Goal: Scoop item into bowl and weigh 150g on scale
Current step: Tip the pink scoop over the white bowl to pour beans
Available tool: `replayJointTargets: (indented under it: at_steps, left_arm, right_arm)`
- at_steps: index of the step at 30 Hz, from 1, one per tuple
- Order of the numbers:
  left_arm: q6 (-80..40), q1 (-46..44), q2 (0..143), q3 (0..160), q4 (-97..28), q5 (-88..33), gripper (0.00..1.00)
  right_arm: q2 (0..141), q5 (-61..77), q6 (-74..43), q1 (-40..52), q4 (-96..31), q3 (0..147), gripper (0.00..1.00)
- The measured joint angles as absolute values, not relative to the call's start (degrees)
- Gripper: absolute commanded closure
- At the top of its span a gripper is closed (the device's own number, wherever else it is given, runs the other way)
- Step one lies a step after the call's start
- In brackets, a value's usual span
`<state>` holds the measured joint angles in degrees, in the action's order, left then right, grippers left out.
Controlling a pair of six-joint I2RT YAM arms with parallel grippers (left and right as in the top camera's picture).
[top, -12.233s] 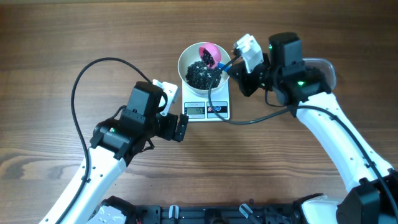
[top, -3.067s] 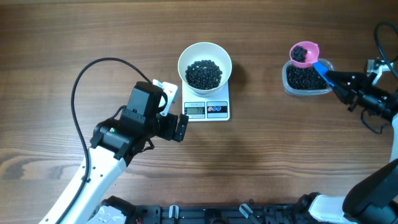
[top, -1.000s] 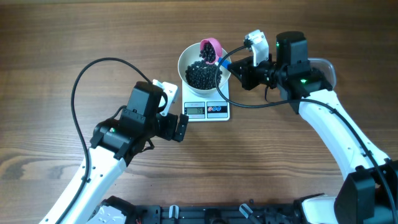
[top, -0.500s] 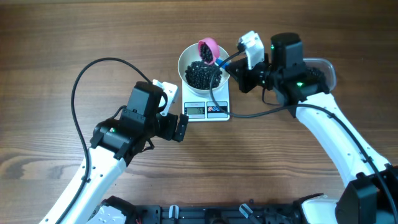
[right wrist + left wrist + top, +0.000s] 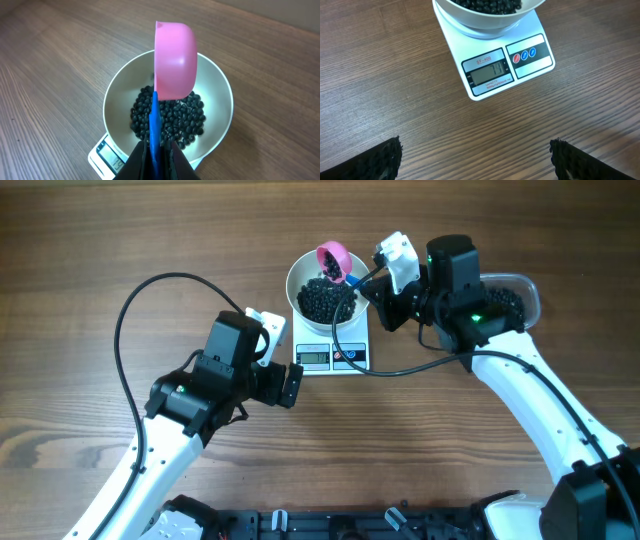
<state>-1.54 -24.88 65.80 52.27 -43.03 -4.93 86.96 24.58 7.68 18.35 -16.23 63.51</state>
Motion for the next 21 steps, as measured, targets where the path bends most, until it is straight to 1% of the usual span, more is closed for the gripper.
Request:
replayJointTargets:
  at_steps: [13,21]
  left_arm:
    - [-1.6,-24.9,65.8,52.3,-43.0,-4.9,0.0]
    - [-1.5,-24.9,65.8,52.3,-43.0,-4.9,0.0]
  right_arm:
    - [86.5,24.3,7.9,18.3,-17.7,63.5,0.96]
    - [86.5,24.3,10.9,18.3,-17.7,63.5,0.96]
